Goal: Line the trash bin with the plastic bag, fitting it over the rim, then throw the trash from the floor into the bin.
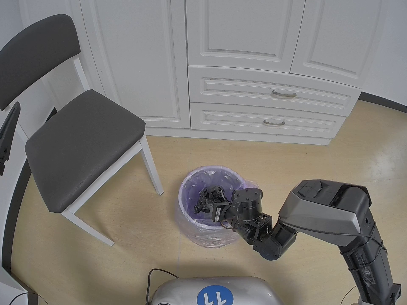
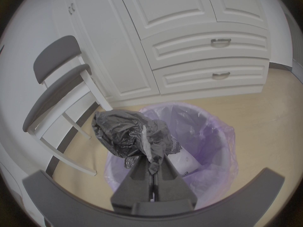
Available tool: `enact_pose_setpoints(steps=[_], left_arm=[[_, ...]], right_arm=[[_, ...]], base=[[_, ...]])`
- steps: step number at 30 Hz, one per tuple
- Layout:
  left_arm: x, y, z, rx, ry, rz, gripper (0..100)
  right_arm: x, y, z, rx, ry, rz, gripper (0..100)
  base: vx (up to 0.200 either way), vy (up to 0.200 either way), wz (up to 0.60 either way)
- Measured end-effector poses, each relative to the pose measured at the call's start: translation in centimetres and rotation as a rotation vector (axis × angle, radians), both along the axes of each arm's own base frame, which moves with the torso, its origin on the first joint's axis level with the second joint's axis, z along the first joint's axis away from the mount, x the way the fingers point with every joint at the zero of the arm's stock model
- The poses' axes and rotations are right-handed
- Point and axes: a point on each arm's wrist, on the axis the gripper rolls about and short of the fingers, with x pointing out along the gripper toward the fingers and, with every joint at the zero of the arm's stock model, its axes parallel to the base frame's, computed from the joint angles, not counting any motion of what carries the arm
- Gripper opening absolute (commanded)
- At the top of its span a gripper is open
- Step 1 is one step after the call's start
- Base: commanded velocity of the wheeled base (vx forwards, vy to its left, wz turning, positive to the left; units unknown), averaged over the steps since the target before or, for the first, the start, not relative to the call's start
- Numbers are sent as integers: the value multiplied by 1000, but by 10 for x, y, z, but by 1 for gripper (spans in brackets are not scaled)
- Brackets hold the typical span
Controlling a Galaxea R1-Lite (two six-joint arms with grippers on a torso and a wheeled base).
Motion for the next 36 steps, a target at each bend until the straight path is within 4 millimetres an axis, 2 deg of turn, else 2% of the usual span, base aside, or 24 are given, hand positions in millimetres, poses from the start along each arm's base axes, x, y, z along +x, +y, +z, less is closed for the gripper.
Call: enact_pose_setpoints(steps=[8,14,21,36], left_arm=[[4,-2,-5,41,15,2,100],[7,-4,-8,48,27,-5,100],[7,-4,-9,48,31,-8,100],[8,-4,-9,49,34,-7,100]], right_arm=[[9,6,10,23,155,-49,0],[18,10,18,62,145,-68,0],[23,10,9,56,148,-82,0],[21,11,-10,32,177,-80,0]], base=[[0,0,0],[0,0,0],[0,0,0],[0,0,0]])
